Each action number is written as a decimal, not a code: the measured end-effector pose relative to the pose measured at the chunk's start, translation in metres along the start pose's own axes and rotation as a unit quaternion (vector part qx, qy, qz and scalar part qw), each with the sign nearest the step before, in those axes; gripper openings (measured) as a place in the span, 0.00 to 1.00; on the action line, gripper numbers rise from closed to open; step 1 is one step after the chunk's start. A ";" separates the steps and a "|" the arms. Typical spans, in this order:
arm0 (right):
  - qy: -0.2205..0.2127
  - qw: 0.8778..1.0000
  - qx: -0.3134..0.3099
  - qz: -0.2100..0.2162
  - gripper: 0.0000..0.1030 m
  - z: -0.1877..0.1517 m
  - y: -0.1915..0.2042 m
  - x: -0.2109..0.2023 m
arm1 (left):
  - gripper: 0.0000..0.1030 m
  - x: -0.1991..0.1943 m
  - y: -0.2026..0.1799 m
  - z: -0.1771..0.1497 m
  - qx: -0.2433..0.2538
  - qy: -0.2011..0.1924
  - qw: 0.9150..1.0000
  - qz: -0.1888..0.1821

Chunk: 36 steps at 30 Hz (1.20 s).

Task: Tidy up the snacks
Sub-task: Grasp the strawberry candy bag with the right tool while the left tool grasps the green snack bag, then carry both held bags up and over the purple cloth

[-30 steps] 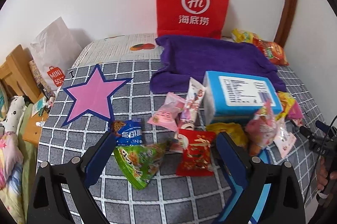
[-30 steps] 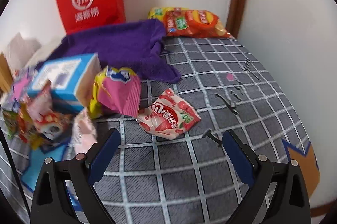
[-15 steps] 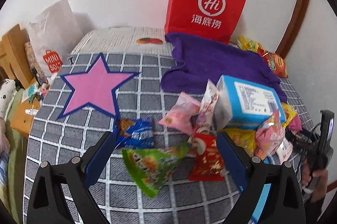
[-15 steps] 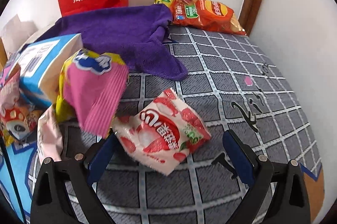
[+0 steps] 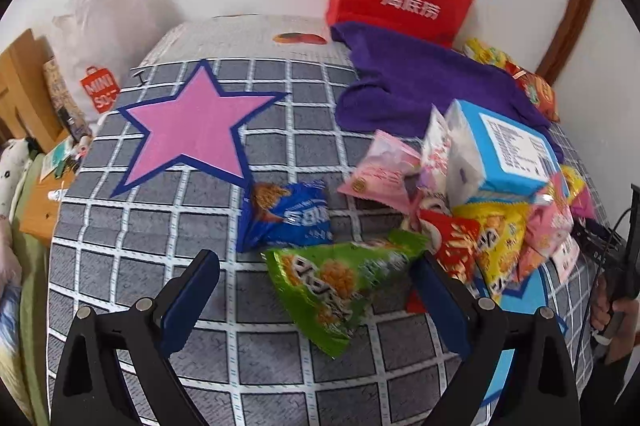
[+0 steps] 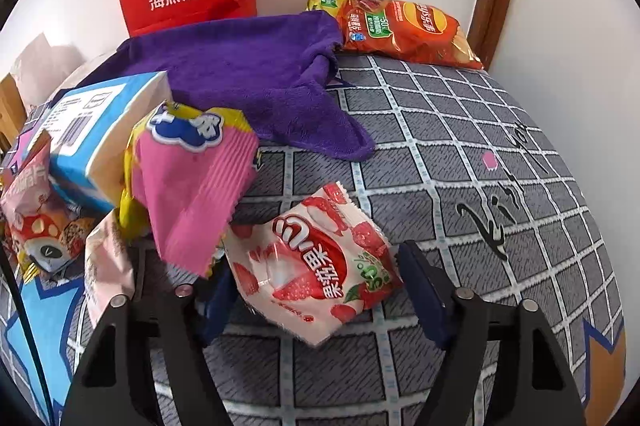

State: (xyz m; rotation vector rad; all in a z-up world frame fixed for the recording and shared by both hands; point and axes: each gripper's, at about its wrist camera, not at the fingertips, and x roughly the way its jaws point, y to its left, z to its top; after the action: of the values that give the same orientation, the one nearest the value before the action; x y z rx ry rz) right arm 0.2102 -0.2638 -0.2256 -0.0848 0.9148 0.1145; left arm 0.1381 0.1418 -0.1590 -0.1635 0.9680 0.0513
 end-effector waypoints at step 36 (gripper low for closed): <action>-0.052 0.996 0.024 0.062 0.45 -0.026 0.052 -0.143 | 0.57 -0.073 -0.068 -0.003 0.046 -0.026 0.995 -0.081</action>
State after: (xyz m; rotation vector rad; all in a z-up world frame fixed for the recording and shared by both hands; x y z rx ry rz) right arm 0.0961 -0.2243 -0.1287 0.0218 0.8172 0.2101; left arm 0.1025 0.0769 -0.0926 -0.1542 0.9001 -0.1372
